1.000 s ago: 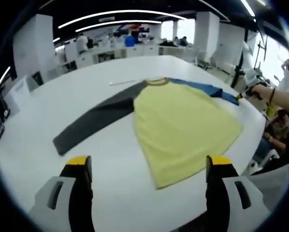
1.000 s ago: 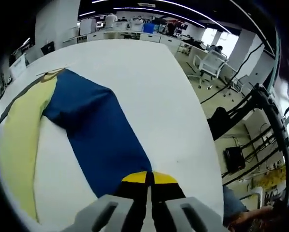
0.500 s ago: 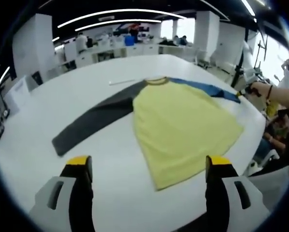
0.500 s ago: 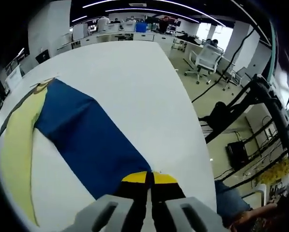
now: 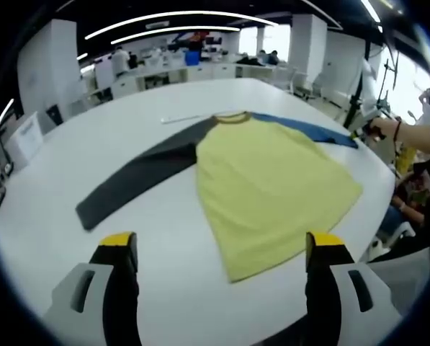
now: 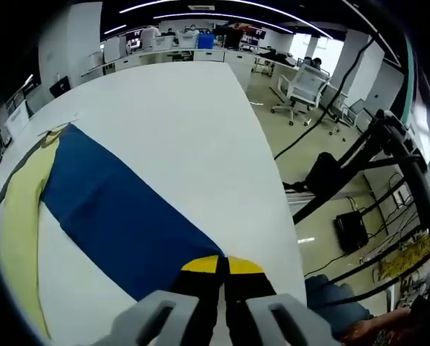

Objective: Fold the garment on the visible template until the final outline fits inside the template.

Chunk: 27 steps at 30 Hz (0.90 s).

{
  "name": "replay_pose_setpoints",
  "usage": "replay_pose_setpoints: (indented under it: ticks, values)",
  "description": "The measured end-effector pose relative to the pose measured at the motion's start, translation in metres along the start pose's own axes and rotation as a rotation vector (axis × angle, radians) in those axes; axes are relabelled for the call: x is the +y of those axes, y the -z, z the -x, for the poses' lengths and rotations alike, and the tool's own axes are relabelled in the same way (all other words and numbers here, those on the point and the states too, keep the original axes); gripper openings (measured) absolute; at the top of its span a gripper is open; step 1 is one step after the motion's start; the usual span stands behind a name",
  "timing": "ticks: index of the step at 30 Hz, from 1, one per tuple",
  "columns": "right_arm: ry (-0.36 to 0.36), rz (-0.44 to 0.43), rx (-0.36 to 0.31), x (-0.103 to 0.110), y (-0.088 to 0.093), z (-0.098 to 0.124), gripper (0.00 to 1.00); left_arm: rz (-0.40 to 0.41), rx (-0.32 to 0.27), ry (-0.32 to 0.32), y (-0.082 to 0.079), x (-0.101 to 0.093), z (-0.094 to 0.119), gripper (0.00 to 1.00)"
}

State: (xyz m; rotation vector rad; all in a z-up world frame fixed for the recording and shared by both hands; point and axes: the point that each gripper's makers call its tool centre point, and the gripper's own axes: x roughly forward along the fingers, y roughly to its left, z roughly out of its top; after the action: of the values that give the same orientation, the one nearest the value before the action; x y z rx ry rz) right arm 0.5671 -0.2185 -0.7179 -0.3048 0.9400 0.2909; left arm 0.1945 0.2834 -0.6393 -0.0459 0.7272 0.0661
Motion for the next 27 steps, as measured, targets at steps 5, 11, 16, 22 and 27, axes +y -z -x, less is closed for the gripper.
replay_pose_setpoints:
  ticks: [5,11,16,22,27]
  values:
    - [0.006,0.006,0.002,-0.001,-0.002,0.000,0.00,0.003,-0.003,0.000,-0.001,0.000,0.000,0.93]
    - [0.004,0.015,-0.002,-0.005,-0.006,-0.003,0.00,0.001,0.004,0.003,0.000,-0.001,0.000,0.93]
    - [0.006,0.033,-0.003,-0.009,-0.009,-0.007,0.00,0.002,0.003,0.004,0.000,-0.001,0.000,0.93]
    - [0.003,0.003,0.001,-0.011,-0.010,-0.008,0.00,0.003,0.002,0.009,0.001,-0.002,-0.002,0.93]
    - [0.014,-0.050,-0.033,-0.012,-0.017,0.000,0.06,0.004,-0.003,0.007,0.000,0.000,-0.001,0.93]
